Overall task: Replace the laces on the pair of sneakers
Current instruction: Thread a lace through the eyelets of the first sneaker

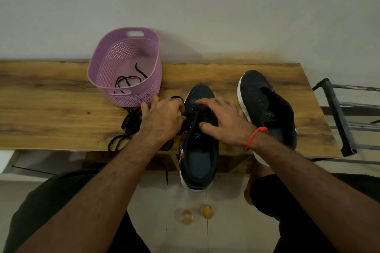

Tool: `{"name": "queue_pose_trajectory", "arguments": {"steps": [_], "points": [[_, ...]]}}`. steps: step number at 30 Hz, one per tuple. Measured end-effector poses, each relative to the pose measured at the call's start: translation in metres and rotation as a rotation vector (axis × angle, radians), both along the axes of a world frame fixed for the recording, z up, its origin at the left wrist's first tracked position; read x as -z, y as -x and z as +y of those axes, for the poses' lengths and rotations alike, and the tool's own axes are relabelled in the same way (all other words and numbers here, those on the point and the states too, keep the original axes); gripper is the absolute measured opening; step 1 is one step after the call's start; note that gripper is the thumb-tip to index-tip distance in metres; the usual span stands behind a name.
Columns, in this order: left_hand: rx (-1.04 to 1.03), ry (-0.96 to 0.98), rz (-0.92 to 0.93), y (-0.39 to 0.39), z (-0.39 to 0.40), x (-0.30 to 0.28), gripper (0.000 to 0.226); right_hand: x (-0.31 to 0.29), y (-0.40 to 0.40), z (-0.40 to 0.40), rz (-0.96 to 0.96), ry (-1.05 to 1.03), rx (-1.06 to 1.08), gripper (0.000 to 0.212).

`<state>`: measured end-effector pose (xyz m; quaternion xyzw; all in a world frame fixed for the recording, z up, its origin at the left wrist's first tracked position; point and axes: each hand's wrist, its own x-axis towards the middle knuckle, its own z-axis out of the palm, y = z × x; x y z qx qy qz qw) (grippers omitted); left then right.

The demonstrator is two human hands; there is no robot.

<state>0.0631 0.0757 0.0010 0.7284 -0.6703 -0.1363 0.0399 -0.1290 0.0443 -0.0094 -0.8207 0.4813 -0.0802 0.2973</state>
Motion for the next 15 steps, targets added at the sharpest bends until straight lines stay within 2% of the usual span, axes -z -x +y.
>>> {"name": "queue_pose_trajectory", "arguments": {"steps": [3,5,6,8,10,12,13,14,15], "points": [[-0.017,0.03,0.014,-0.002,-0.001,0.002,0.008,0.0,0.0,0.001,0.006,-0.011,0.004,0.068],[-0.037,0.127,0.112,-0.001,-0.003,0.0,0.004,-0.001,0.0,0.001,0.002,-0.012,0.005,0.067],[-0.051,0.178,0.213,0.0,-0.004,-0.004,0.003,-0.001,0.0,0.001,-0.004,-0.008,0.003,0.065],[-0.06,0.219,0.549,0.004,-0.007,-0.013,0.005,-0.003,-0.001,0.0,-0.038,0.0,0.002,0.06],[0.006,0.194,0.898,0.007,-0.007,-0.024,0.007,-0.006,-0.002,-0.001,-0.113,-0.015,0.025,0.052],[0.045,0.117,1.145,0.005,-0.009,-0.029,0.013,-0.009,-0.003,-0.002,-0.191,-0.03,0.045,0.041],[0.032,0.09,1.174,0.004,-0.009,-0.03,0.015,-0.01,-0.003,-0.002,-0.208,-0.03,0.044,0.036],[0.002,0.094,1.112,0.003,-0.009,-0.028,0.016,-0.01,-0.003,-0.002,-0.211,-0.026,0.04,0.032],[-0.024,0.117,0.958,0.001,-0.009,-0.025,0.017,-0.009,-0.003,-0.002,-0.203,-0.022,0.037,0.03]]}}
